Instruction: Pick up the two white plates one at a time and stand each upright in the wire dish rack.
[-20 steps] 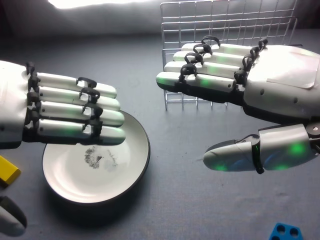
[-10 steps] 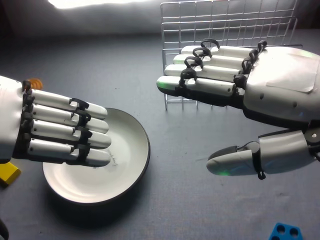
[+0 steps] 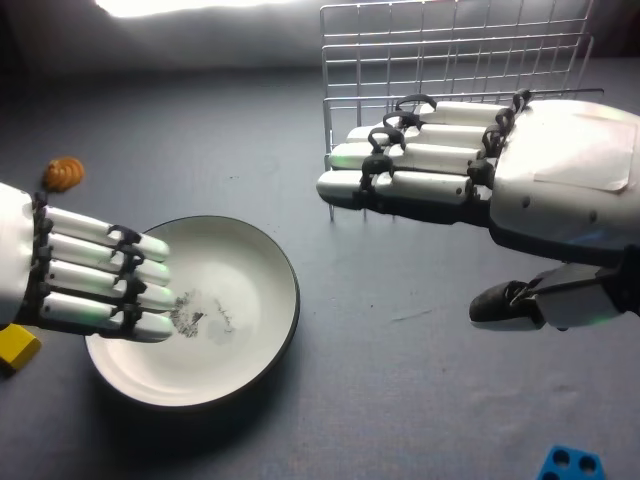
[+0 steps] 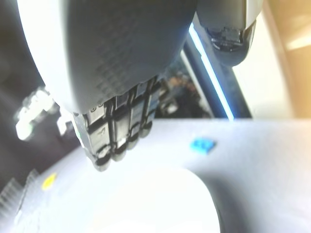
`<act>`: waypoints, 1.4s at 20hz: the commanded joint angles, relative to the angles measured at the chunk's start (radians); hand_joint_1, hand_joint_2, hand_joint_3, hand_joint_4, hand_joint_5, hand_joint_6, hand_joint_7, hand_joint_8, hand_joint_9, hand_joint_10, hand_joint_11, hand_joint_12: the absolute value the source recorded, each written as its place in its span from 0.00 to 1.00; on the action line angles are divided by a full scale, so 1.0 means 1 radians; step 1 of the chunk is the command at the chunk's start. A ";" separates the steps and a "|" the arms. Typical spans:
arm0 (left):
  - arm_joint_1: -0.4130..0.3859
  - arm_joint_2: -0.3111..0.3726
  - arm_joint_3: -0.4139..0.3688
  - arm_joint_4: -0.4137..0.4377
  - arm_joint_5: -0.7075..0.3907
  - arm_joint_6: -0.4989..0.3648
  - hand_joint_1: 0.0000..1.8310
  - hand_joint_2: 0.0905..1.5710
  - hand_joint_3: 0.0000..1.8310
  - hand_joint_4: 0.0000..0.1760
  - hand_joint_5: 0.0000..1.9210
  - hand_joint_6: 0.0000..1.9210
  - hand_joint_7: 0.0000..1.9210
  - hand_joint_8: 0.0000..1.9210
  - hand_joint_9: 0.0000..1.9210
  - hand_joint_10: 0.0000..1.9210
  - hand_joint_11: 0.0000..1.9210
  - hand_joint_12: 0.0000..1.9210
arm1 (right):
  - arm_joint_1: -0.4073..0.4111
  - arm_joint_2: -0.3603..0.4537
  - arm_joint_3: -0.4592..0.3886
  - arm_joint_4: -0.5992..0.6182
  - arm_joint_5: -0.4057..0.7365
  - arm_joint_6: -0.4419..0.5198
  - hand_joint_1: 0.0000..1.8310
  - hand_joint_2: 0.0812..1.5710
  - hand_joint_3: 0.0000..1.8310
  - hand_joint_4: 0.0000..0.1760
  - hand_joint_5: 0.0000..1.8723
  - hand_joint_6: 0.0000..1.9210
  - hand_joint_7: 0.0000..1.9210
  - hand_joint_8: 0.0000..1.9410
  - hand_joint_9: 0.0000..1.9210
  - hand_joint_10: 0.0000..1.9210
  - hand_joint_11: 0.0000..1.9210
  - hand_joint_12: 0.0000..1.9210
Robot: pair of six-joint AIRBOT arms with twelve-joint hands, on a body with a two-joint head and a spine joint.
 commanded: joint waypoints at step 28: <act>0.164 -0.152 0.214 -0.112 -0.022 0.061 0.00 0.64 0.01 0.00 0.00 0.00 0.00 0.00 0.00 0.00 0.00 0.00 | -0.009 -0.006 0.001 -0.001 0.152 -0.036 0.67 0.56 0.00 0.00 0.09 0.00 0.08 0.00 0.08 0.00 0.00 0.34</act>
